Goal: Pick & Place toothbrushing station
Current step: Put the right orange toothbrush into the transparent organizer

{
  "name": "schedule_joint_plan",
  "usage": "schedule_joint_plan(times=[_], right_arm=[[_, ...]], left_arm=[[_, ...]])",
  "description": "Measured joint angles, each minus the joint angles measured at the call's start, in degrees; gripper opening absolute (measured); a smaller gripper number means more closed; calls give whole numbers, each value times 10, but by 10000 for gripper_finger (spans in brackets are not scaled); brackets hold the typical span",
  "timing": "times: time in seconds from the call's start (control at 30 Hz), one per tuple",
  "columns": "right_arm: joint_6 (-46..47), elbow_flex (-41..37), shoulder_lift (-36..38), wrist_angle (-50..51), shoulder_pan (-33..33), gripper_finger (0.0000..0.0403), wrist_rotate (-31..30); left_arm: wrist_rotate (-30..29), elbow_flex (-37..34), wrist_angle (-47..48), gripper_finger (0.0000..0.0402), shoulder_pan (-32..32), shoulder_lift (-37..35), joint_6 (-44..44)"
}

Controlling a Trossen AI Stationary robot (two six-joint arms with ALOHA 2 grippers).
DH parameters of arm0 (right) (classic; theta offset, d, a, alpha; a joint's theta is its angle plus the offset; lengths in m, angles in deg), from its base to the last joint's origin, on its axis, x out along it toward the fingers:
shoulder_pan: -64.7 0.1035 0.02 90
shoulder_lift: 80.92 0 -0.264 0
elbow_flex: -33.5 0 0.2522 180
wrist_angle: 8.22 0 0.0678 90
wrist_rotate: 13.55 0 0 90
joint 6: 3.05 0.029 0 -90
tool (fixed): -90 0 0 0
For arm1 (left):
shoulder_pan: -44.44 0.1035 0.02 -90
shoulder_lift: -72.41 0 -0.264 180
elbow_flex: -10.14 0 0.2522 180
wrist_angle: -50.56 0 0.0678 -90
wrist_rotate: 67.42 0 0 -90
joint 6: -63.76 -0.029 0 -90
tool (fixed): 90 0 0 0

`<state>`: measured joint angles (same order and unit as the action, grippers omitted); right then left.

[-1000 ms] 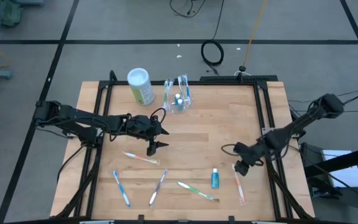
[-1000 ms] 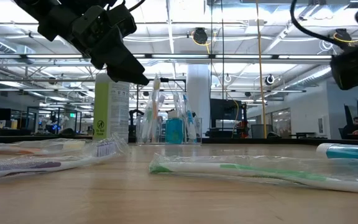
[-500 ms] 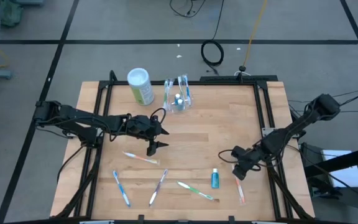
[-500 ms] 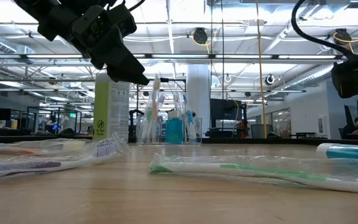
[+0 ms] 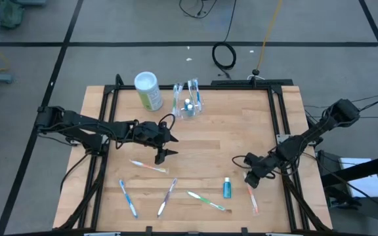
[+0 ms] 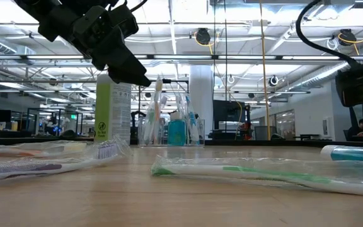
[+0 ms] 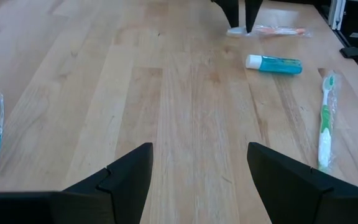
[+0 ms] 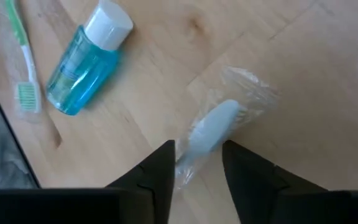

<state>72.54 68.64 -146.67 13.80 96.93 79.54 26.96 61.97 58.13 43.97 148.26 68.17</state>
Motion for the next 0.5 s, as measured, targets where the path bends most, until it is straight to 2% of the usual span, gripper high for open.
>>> schedule_joint_plan(times=[0.3, 0.5], right_arm=[[-87, -11, -4, -64, 0, 37, -7], [-179, -12, -4, -135, -20, 14, -33]], left_arm=[[0, 0, 0, 267, 0, 0, -2], [0, 0, 0, 267, 0, 0, -2]])
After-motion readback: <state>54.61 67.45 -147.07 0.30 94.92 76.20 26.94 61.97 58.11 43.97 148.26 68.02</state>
